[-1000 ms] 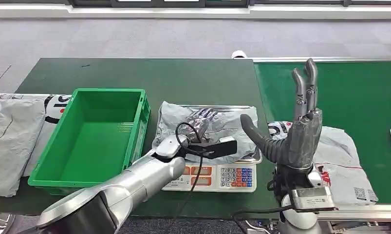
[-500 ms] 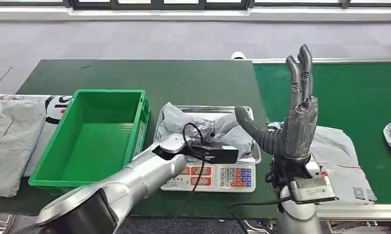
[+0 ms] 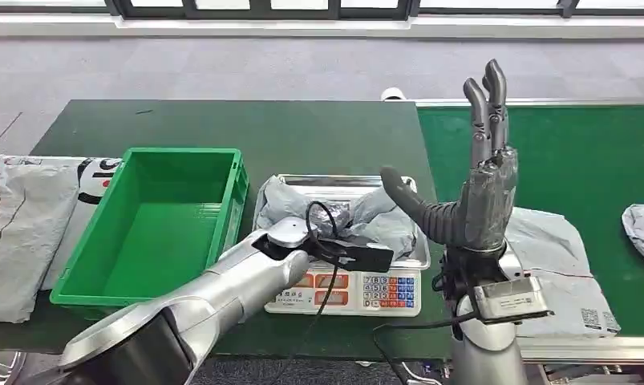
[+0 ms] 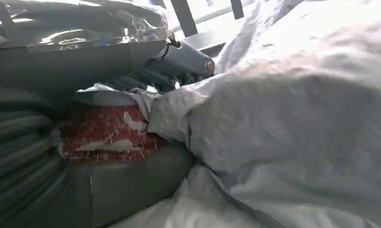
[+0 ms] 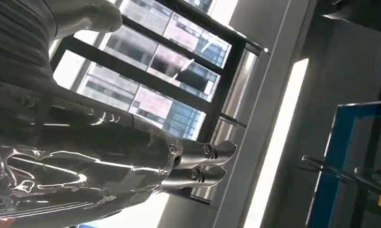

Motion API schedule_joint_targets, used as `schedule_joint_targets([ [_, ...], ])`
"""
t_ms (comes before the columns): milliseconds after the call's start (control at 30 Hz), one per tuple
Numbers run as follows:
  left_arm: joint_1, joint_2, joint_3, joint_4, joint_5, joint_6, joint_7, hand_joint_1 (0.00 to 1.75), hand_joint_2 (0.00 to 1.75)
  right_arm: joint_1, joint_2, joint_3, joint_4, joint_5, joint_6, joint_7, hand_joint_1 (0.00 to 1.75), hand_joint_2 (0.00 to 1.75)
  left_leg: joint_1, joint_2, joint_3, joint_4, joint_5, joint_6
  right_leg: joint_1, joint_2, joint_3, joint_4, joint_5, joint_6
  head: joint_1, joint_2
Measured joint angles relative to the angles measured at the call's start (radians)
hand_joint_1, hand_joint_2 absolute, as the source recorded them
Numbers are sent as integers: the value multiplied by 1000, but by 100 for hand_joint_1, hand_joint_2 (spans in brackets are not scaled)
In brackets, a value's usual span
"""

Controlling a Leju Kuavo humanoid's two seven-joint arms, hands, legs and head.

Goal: Moved the parcel from conveyor to table for the left to box.

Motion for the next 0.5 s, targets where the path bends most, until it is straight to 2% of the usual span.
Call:
schedule_joint_targets([
  [133, 3, 0, 0, 0, -15, 38, 2, 175, 175, -2, 0, 0, 8, -2, -1, -3, 0, 175, 0, 0, 1, 0, 0, 0, 0, 0, 0, 0, 0, 0, 0, 0],
  [233, 15, 0, 0, 0, -45, 154, 26, 175, 175, -3, 0, 0, 13, -5, -7, -6, 0, 175, 0, 0, 8, 0, 1, 0, 0, 0, -2, 0, 1, 0, 0, 0],
  [300, 19, 0, 0, 1, -56, 217, 37, 175, 175, -3, 0, 0, 14, -8, -8, -6, 0, 175, 0, 0, 7, 0, 1, -1, 0, 0, -3, 0, 1, 0, 0, 0],
  [500, 21, 2, 0, 5, -60, 236, 45, 175, 175, -3, 0, 0, 20, -9, -10, -6, 0, 175, 0, 0, 6, 0, 1, -1, 0, 0, -3, 0, 1, 0, 0, 0],
])
